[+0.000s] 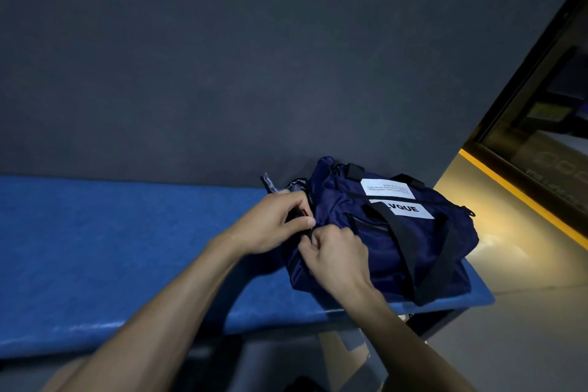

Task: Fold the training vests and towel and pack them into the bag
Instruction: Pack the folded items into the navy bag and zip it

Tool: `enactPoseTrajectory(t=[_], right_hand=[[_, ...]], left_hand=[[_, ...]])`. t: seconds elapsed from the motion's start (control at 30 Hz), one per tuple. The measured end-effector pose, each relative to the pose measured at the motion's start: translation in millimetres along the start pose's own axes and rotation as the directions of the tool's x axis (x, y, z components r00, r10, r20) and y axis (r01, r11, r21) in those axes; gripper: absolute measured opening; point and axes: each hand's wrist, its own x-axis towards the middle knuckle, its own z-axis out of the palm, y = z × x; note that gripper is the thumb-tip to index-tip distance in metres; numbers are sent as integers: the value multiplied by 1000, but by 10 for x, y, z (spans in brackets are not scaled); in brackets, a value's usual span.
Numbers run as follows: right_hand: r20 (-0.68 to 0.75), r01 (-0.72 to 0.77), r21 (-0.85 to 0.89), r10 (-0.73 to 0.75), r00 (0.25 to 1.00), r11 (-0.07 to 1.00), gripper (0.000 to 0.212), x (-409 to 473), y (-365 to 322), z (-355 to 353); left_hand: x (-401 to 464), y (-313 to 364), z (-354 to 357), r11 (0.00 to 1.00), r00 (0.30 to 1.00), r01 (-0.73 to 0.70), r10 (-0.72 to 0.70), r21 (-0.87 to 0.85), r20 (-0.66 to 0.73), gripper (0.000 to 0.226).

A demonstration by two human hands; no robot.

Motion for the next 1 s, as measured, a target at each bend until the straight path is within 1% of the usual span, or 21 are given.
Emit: enactPoseTrajectory(t=[0.07,0.17,0.23,0.3,0.33,0.37,0.43,0.47,0.5,0.57,0.63,0.7,0.8,0.9,1.0], right_hand=[[-2,21,31,-21,1000,999,48,-18,33,46],[16,45,59,-46,999,997,50,-41,70,89],[61,53,45,-55,997,998,49,-42,85,76],[99,54,-2,-54,994,999,45,-9,66,-29],[81,63,-15,-62,995,998,43,42,33,-116],[23,83,-23,-83,996,996,40,119,-17,-222],[-134,142,-64,-149,980,988,37,348,-153,-439],[-167,160,-110,-177,970,981,35,487,-232,-521],[-148,161,-179,-188,971,971,34,631,-318,-573],[-26,146,-331,-164,986,932,38,891,-451,-547],[66,122,-376,-105,992,918,38,1060,-487,-433],[86,112,-327,-88,992,938,33,1121,-450,-333],[32,143,-228,-139,990,963,18,1086,-327,-272],[-56,191,-159,-202,978,969,31,1041,-192,-223],[-128,249,-146,-268,955,957,39,1021,-88,-158]], left_hand=[[86,-26,-17,997,998,14,-9,79,-67,15],[292,-208,-108,985,981,105,-80,134,-178,20],[463,-383,-180,975,952,202,-174,90,-251,20],[632,-530,-271,951,913,310,-301,-12,-276,18],[706,-568,-323,934,898,353,-355,-54,-259,19],[768,-590,-378,925,898,372,-380,-77,-224,20],[856,-585,-485,930,920,362,-368,-69,-137,22],[882,-570,-521,934,928,353,-357,-53,-107,22],[901,-545,-546,937,933,347,-349,-38,-89,21],[920,-507,-575,938,935,345,-347,-42,-67,21],[929,-515,-592,936,935,350,-352,-41,-52,21],[915,-560,-592,927,925,370,-374,-60,-68,21],[916,-700,-557,881,878,441,-463,-174,-121,23],[958,-852,-427,803,812,529,-573,-275,-109,21],[974,-1002,-294,710,754,604,-657,-361,-31,22]])
